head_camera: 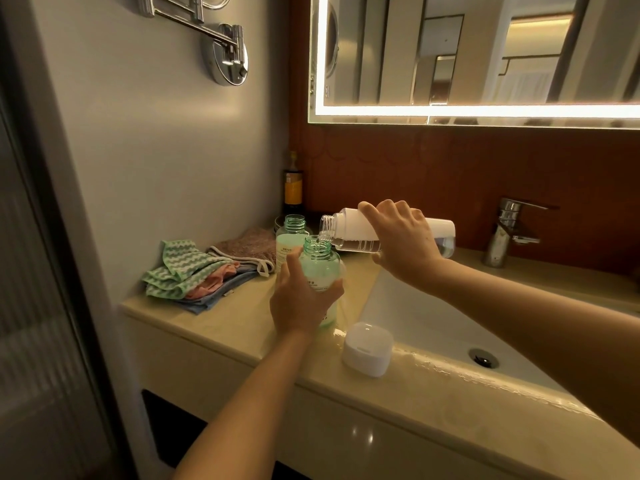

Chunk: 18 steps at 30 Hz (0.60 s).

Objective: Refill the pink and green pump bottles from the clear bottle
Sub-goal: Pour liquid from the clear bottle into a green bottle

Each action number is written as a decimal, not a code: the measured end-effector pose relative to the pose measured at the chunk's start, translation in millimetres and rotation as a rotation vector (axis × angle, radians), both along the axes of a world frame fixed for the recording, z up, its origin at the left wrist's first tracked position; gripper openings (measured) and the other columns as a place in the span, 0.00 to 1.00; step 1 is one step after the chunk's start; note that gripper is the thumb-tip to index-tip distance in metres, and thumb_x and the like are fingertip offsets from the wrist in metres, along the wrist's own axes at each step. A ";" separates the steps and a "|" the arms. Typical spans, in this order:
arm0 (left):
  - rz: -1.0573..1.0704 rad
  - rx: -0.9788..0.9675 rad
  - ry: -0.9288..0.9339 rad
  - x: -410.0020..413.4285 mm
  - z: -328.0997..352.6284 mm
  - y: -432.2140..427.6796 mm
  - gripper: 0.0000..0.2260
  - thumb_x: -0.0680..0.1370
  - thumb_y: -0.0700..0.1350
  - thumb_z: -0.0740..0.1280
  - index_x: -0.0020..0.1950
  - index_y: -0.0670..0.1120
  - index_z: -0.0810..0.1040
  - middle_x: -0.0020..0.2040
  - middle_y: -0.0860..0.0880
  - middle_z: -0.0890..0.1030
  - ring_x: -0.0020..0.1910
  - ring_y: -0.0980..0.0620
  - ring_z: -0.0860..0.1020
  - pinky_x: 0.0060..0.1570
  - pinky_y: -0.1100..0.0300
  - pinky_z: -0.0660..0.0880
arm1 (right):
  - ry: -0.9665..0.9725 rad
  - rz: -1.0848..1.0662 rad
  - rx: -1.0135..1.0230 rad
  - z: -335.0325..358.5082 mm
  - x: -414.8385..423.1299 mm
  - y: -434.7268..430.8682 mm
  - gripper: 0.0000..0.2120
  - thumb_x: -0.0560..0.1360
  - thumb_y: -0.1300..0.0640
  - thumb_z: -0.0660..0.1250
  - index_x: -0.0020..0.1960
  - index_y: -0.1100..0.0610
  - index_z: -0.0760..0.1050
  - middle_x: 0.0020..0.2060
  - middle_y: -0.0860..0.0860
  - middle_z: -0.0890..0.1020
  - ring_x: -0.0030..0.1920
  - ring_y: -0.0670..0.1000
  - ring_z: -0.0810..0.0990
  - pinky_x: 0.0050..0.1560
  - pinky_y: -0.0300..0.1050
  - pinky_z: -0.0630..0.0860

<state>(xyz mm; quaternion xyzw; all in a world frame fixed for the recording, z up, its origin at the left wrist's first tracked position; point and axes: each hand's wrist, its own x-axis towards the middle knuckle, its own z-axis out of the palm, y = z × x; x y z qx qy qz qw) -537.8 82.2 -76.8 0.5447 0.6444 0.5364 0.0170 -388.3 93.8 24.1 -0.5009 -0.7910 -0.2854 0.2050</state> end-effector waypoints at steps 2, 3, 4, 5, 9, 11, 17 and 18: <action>0.002 -0.003 0.003 0.3 0.2 0.3 0.38 0.66 0.60 0.73 0.68 0.49 0.60 0.65 0.45 0.73 0.60 0.46 0.74 0.51 0.54 0.74 | 0.004 0.001 -0.001 -0.1 -0.2 -0.3 0.32 0.70 0.57 0.70 0.70 0.54 0.60 0.58 0.57 0.73 0.57 0.57 0.71 0.59 0.53 0.69; 0.005 -0.006 0.005 0.3 0.2 0.7 0.38 0.66 0.61 0.72 0.68 0.49 0.60 0.65 0.45 0.73 0.60 0.46 0.74 0.51 0.54 0.74 | 0.007 0.003 -0.002 -0.1 -0.3 -0.6 0.32 0.70 0.57 0.70 0.70 0.54 0.60 0.58 0.57 0.73 0.57 0.57 0.71 0.59 0.53 0.69; 0.006 -0.008 0.008 0.2 0.0 0.9 0.38 0.65 0.61 0.72 0.68 0.49 0.60 0.64 0.45 0.73 0.60 0.46 0.74 0.51 0.54 0.74 | 0.008 0.005 -0.003 0.0 -0.3 -0.8 0.32 0.70 0.57 0.70 0.70 0.55 0.60 0.58 0.57 0.73 0.57 0.57 0.71 0.59 0.54 0.69; 0.008 -0.011 0.009 0.1 -0.5 1.3 0.38 0.65 0.61 0.72 0.68 0.50 0.60 0.64 0.45 0.73 0.60 0.46 0.74 0.51 0.54 0.74 | 0.008 0.006 -0.004 0.1 -0.3 -0.9 0.32 0.70 0.57 0.70 0.70 0.55 0.60 0.58 0.57 0.73 0.57 0.57 0.71 0.59 0.54 0.69; 0.014 -0.005 0.013 -0.1 -1.0 2.1 0.38 0.65 0.61 0.72 0.67 0.49 0.60 0.64 0.44 0.73 0.59 0.46 0.74 0.51 0.53 0.75 | 0.010 0.013 -0.006 0.9 0.0 -0.4 0.32 0.71 0.57 0.70 0.70 0.54 0.60 0.59 0.56 0.73 0.58 0.56 0.71 0.60 0.53 0.69; 0.014 -0.001 0.015 -0.1 -1.2 2.3 0.38 0.65 0.61 0.72 0.68 0.49 0.60 0.64 0.44 0.73 0.59 0.46 0.74 0.51 0.53 0.75 | 0.003 0.011 -0.009 1.1 -0.1 -0.3 0.32 0.71 0.57 0.69 0.70 0.54 0.59 0.60 0.56 0.73 0.58 0.56 0.71 0.60 0.53 0.68; 0.016 -0.002 0.011 0.2 -1.0 2.9 0.38 0.65 0.61 0.72 0.68 0.50 0.60 0.65 0.45 0.73 0.60 0.46 0.74 0.52 0.53 0.75 | 0.003 0.003 -0.016 0.7 0.8 -0.6 0.32 0.71 0.57 0.69 0.71 0.54 0.58 0.60 0.56 0.72 0.59 0.56 0.70 0.61 0.53 0.68; 0.015 -0.004 0.013 0.2 -0.9 2.6 0.38 0.65 0.61 0.72 0.68 0.50 0.60 0.65 0.45 0.73 0.60 0.46 0.74 0.52 0.53 0.75 | 0.003 0.002 -0.014 0.7 0.8 -0.5 0.32 0.71 0.57 0.69 0.71 0.53 0.58 0.60 0.56 0.72 0.59 0.56 0.70 0.60 0.53 0.68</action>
